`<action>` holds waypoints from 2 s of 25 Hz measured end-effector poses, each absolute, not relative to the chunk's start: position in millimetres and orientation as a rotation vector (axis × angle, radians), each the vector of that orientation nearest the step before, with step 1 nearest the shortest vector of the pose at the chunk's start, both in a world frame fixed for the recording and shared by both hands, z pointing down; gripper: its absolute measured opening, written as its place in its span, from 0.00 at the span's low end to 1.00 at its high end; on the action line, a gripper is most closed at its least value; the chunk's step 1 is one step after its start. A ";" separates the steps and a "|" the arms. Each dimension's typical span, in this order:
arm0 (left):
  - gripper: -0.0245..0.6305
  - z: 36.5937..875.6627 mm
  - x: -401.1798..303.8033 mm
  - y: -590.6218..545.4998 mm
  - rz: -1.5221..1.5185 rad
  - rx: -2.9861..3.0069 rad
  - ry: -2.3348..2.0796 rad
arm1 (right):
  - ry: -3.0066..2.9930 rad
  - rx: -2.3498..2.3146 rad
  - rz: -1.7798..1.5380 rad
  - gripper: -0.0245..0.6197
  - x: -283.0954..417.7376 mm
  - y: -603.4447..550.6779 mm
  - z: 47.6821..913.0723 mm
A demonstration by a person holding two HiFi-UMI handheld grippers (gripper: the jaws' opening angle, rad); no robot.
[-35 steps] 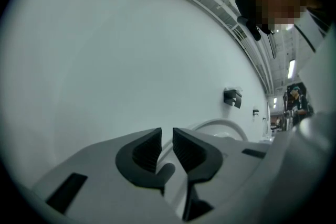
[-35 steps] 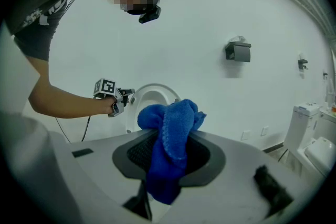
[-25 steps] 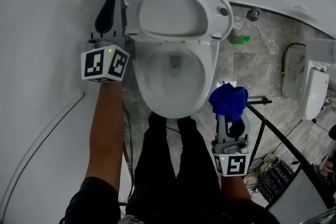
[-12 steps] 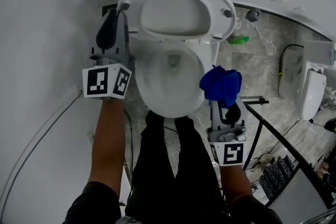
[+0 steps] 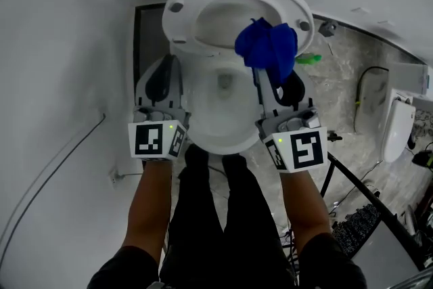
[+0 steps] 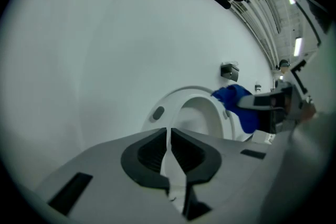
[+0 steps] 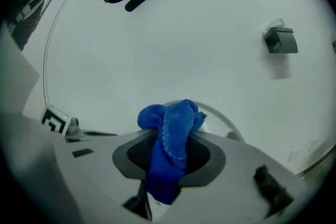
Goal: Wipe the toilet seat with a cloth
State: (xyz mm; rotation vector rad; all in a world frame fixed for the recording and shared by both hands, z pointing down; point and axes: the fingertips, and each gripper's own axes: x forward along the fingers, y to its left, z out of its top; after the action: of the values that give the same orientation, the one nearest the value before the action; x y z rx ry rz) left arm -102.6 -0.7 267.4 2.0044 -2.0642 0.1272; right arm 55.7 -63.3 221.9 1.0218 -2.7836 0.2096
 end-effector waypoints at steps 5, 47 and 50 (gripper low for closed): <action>0.09 283.1 -99.0 23.0 0.171 1.966 -2.047 | -2.821 0.962 0.178 0.21 7.9 -86.2 206.2; 0.07 336.4 -75.8 43.9 0.261 1.906 -1.934 | -2.331 1.280 0.171 0.21 149.0 -132.7 333.0; 0.07 342.1 -77.0 47.3 0.281 1.903 -1.924 | -2.284 1.280 0.221 0.21 158.9 -124.5 360.4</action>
State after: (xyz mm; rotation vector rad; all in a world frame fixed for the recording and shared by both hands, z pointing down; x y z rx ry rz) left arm -77.0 47.3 342.1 1.9033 -1.9240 0.2813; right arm 158.9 -124.5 360.4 1.2803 -2.2843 0.2208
